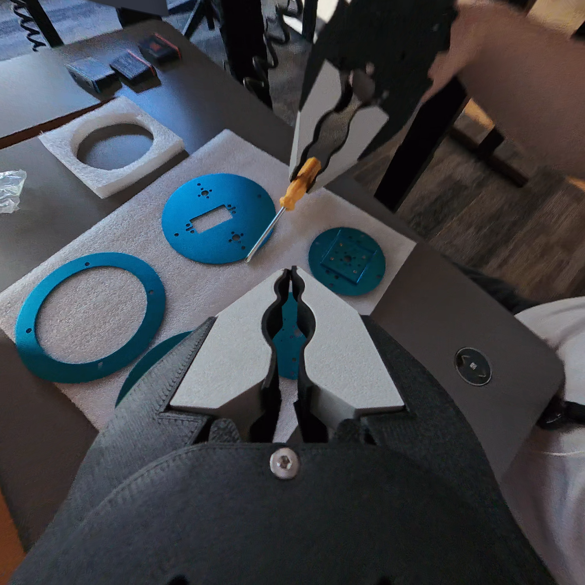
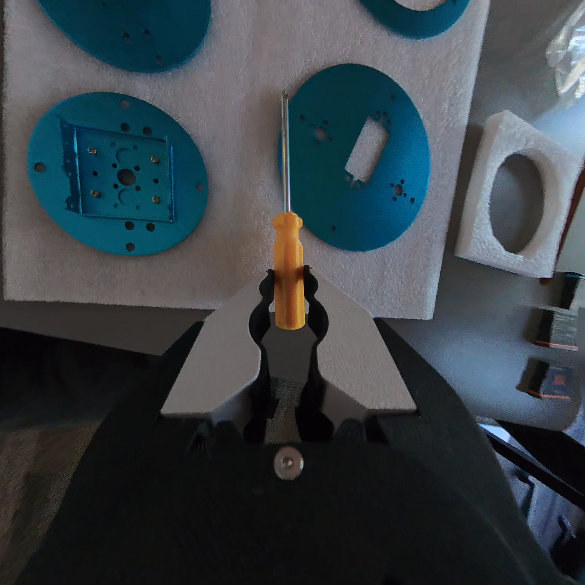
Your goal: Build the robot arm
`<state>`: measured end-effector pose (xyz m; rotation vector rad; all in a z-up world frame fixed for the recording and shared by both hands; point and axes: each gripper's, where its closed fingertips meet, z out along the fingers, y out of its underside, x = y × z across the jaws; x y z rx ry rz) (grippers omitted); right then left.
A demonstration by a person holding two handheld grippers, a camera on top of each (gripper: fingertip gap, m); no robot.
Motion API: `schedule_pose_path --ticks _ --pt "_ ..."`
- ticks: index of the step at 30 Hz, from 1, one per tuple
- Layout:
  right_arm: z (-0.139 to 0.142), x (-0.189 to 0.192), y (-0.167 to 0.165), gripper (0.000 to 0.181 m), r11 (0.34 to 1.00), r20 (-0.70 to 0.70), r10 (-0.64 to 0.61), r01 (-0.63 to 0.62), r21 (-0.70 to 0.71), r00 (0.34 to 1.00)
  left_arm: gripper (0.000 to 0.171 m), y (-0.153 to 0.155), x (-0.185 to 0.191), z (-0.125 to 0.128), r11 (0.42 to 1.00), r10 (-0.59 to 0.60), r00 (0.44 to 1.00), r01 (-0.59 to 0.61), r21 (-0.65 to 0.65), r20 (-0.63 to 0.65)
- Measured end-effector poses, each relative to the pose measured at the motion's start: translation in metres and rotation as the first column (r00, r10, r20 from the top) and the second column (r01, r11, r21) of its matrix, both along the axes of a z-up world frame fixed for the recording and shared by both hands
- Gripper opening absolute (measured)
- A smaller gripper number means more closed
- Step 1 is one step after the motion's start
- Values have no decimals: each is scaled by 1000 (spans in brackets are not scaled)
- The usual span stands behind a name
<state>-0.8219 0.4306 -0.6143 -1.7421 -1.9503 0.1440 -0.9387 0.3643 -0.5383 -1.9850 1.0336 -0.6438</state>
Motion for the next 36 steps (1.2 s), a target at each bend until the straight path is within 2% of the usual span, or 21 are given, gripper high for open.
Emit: schedule_pose_path --ticks 3,9,15,19,21,24,28,32,36 --pt "-2 2 3 17 994 11 -56 54 97 998 0 5 -7 12 999 36 998 -37 11 59" --pt "5 -2 -3 17 991 -50 -78 83 110 996 0 15 -11 24 997 83 985 -81 -17 149" --pt "15 -2 -7 17 988 -107 -78 92 126 991 0 22 -15 22 990 141 968 -136 -38 207" --pt "21 -2 -13 17 984 -190 -121 142 104 974 0 32 -15 27 982 185 926 -167 -82 328" --pt "26 -2 -16 17 978 -258 -158 186 91 953 0 37 -12 37 982 189 879 -157 -110 438" --pt "42 -10 -27 17 969 -419 -206 244 40 884 0 43 -8 55 982 178 778 -101 -160 602" --pt "69 -24 -45 17 954 -606 -271 291 -68 748 0 48 -6 79 978 174 629 -20 -208 758" --pt "96 -34 -58 17 936 -721 -338 297 -190 605 0 52 -3 96 975 176 517 25 -221 838" --pt "117 -43 -71 16 910 -785 -415 223 -350 460 0 55 -1 110 977 184 441 19 -213 879"
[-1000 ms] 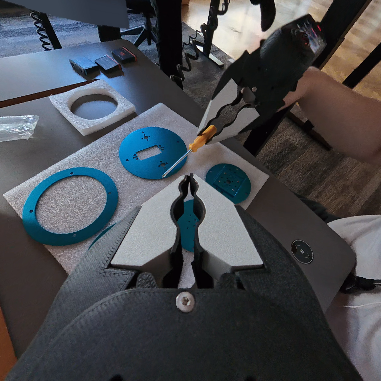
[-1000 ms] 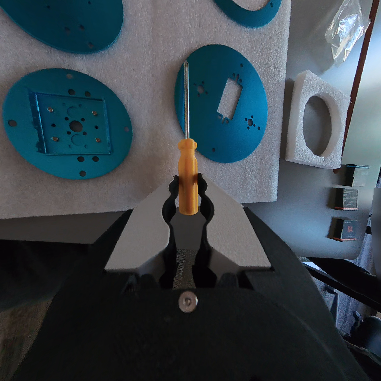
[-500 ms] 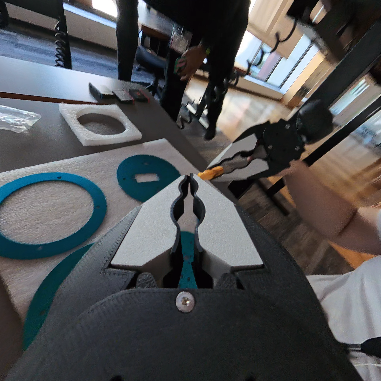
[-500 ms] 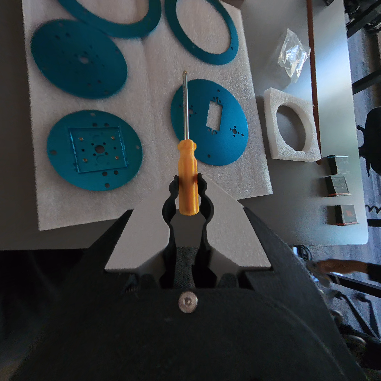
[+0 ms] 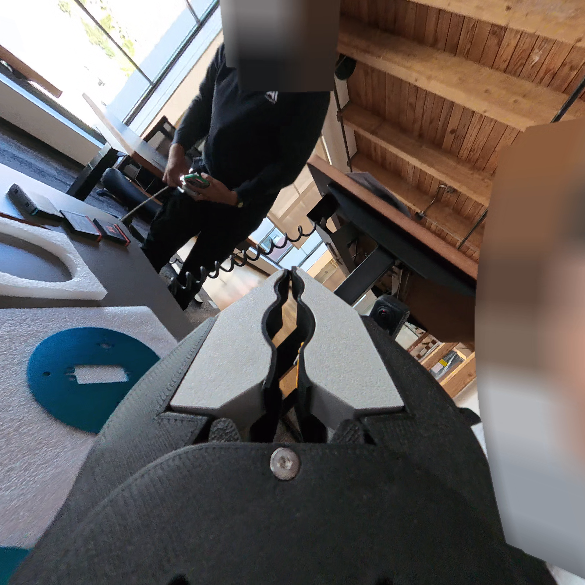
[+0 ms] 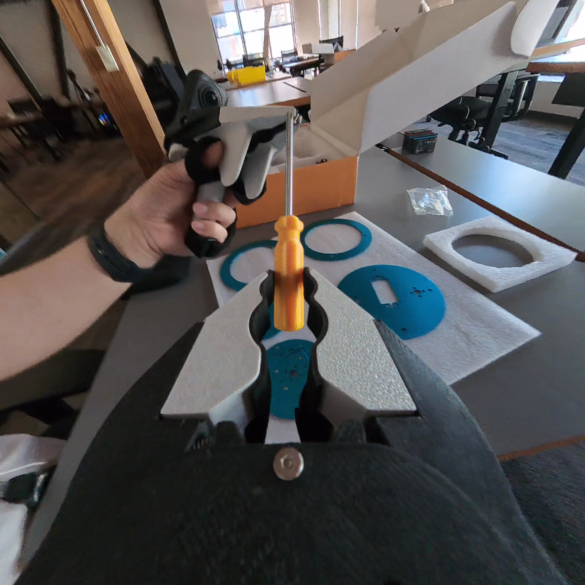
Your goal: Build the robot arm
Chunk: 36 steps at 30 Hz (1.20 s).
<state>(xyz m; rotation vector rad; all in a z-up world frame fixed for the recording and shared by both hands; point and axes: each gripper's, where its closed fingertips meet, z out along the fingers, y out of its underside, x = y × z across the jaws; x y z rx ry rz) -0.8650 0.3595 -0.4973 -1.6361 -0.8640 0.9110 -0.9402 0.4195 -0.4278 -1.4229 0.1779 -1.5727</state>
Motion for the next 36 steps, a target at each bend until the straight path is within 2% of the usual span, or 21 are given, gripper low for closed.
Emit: schedule_pose_path --ticks 4,8,18,36 --pt "2 -4 -1 16 999 -54 -17 15 -37 998 0 -1 2 19 1000 4 996 -6 18 89" --pt "6 -8 -2 16 995 -136 -1 -13 -97 991 0 0 7 26 999 13 995 -17 35 100" --pt "13 -7 1 17 995 -177 -9 -8 -99 984 0 0 14 24 999 21 994 -25 39 111" --pt "10 -6 1 17 994 -170 -9 -10 -110 985 0 -2 18 22 998 21 996 -26 56 87"
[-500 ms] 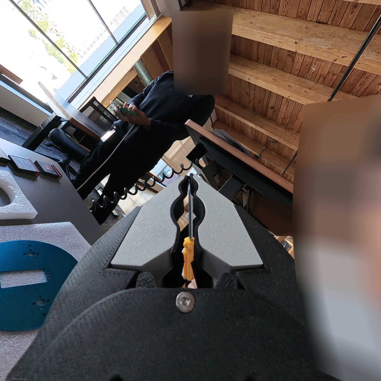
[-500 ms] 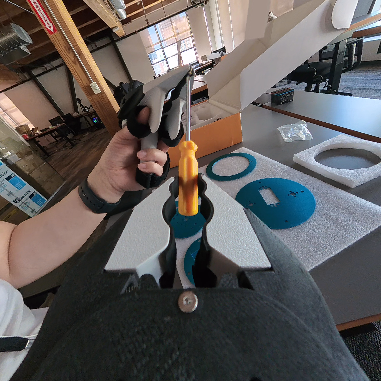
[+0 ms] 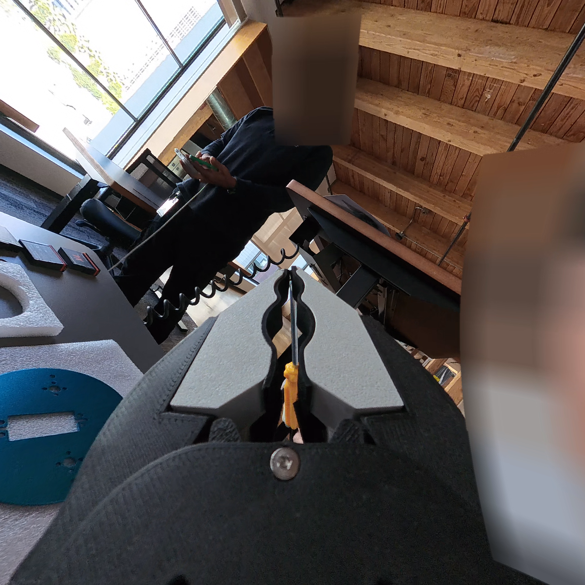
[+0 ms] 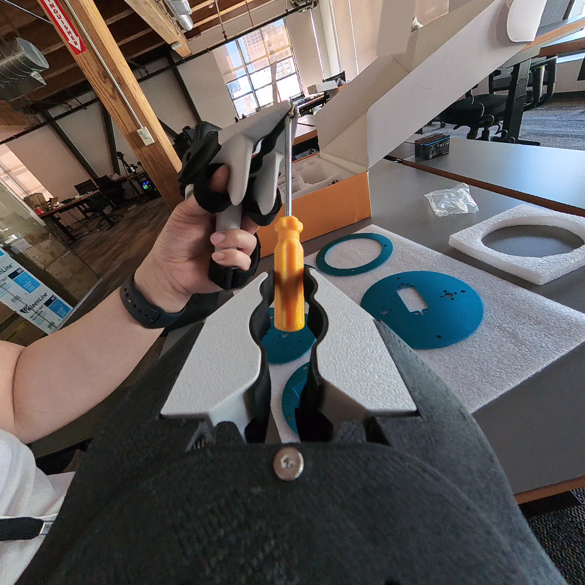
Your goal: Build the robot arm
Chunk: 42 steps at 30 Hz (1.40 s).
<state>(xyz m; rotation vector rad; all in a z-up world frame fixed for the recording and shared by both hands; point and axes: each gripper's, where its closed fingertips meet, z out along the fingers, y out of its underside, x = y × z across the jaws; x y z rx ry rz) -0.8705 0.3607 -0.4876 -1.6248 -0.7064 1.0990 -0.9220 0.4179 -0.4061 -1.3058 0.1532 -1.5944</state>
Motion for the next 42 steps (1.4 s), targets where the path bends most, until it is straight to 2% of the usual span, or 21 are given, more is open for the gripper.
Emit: schedule_pose_path --ticks 42 --pt "2 0 0 17 1000 -50 2 -4 -28 999 0 1 -3 0 1000 28 999 -28 -6 44"
